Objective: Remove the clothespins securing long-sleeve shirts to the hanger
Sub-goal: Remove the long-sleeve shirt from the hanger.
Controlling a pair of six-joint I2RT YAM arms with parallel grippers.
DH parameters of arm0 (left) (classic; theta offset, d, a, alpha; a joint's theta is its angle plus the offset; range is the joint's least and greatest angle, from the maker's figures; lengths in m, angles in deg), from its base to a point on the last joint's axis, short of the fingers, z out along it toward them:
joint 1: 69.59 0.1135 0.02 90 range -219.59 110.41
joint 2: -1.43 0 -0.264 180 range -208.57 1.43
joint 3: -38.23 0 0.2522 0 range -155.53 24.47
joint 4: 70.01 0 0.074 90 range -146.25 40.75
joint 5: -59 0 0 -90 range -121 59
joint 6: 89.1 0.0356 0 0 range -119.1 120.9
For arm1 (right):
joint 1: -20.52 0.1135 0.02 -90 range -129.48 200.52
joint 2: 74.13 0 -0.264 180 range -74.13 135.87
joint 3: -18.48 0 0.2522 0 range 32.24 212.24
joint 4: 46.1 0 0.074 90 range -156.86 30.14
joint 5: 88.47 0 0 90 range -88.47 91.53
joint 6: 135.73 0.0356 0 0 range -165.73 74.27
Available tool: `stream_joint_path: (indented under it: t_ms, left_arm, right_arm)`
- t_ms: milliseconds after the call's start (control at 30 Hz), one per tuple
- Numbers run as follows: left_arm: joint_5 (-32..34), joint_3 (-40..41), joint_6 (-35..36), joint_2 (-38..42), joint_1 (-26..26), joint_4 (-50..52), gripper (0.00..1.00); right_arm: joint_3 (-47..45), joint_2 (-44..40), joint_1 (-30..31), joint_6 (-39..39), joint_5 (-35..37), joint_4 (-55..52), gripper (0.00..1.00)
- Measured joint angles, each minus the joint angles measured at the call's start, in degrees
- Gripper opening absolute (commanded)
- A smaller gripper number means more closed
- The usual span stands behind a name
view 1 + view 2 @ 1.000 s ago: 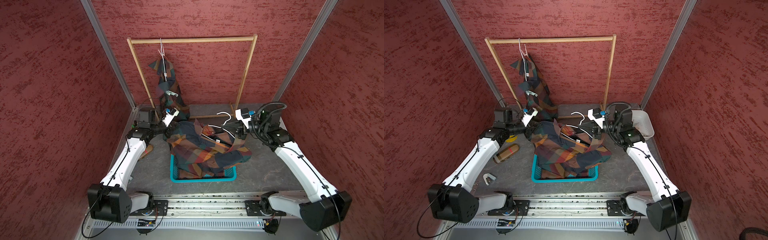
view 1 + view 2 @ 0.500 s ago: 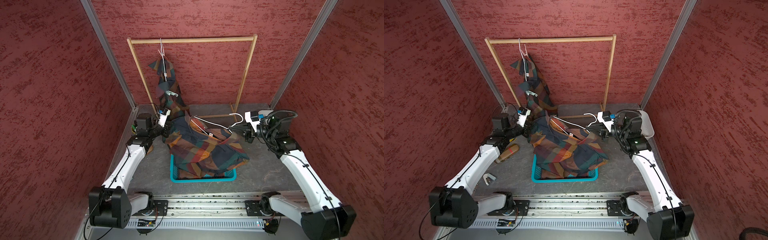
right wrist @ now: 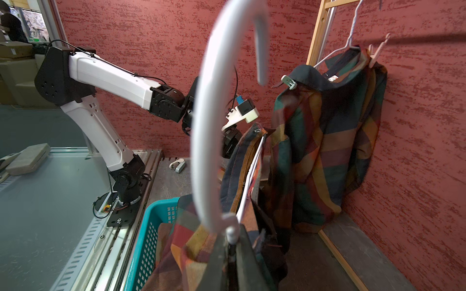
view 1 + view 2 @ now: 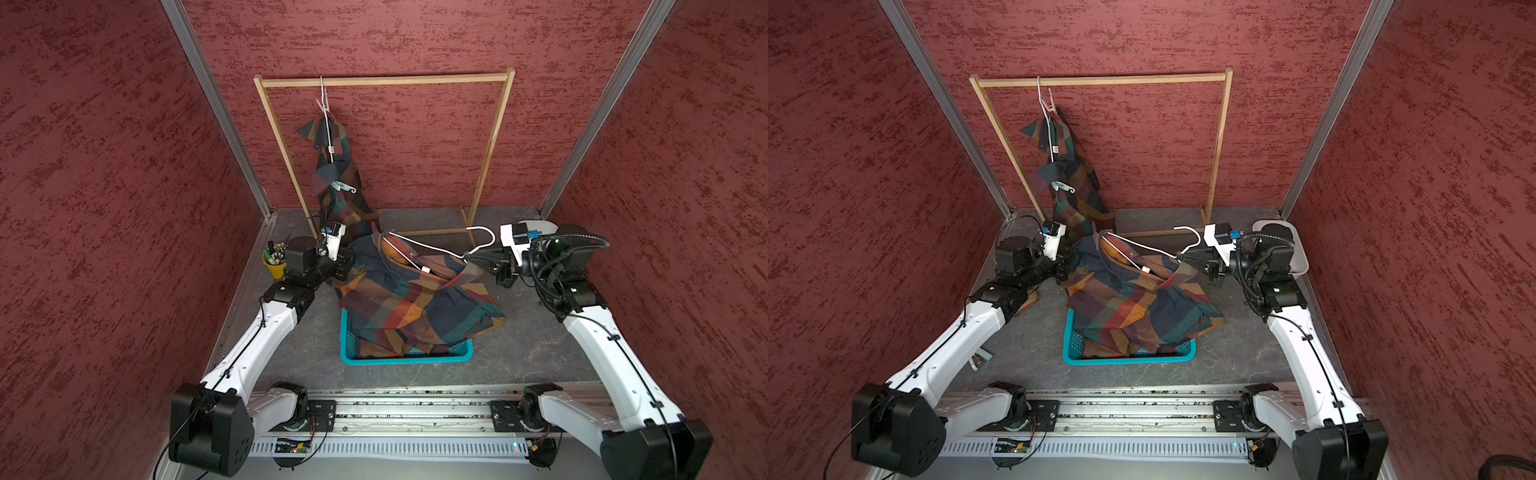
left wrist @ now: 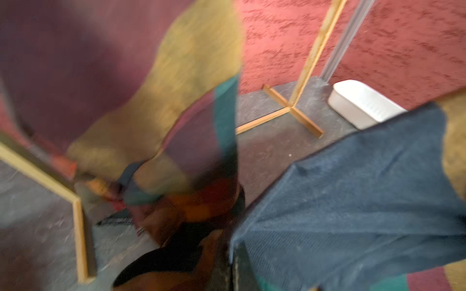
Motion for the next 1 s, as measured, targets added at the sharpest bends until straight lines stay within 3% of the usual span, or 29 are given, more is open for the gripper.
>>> stream_joint_path:
  t_ms: [200,333,433,633,667,800,867,1000]
  left_arm:
    - [-2.21,2.62,-2.49,0.37,4.79,-2.36,0.00]
    - [-2.54,3.39,-2.95,0.63,4.04,-2.25,0.00]
    - [-0.92,3.82,-2.27,1.18,-0.57,-2.23,0.00]
    - [-1.03,4.61,0.87,2.99,-17.31,0.20,0.00]
    - [-1.36,4.59,1.22,3.23,-19.34,0.90,0.09]
    - [-1.51,4.39,2.45,5.53,-21.88,4.72,0.72]
    - [-2.34,3.87,3.06,8.39,-20.13,6.05,0.77]
    - [-8.20,0.22,2.73,15.08,-11.80,5.27,0.85]
  right_arm:
    - [-0.81,-0.17,-0.17,0.66,-0.02,0.74,0.00]
    - [-0.81,-0.52,-0.22,2.14,-0.24,3.23,0.00]
    - [-0.87,-0.50,-0.33,4.98,-1.05,7.26,0.00]
    - [-0.94,1.25,0.68,10.93,-2.14,17.70,0.00]
    - [-0.92,1.86,1.14,11.30,-2.14,18.60,0.00]
    - [-0.92,4.68,2.71,12.17,-2.25,20.59,0.00]
    - [-0.92,5.81,3.02,12.17,-2.40,21.05,0.00]
    - [-0.07,7.98,3.04,10.19,-2.82,19.47,0.00]
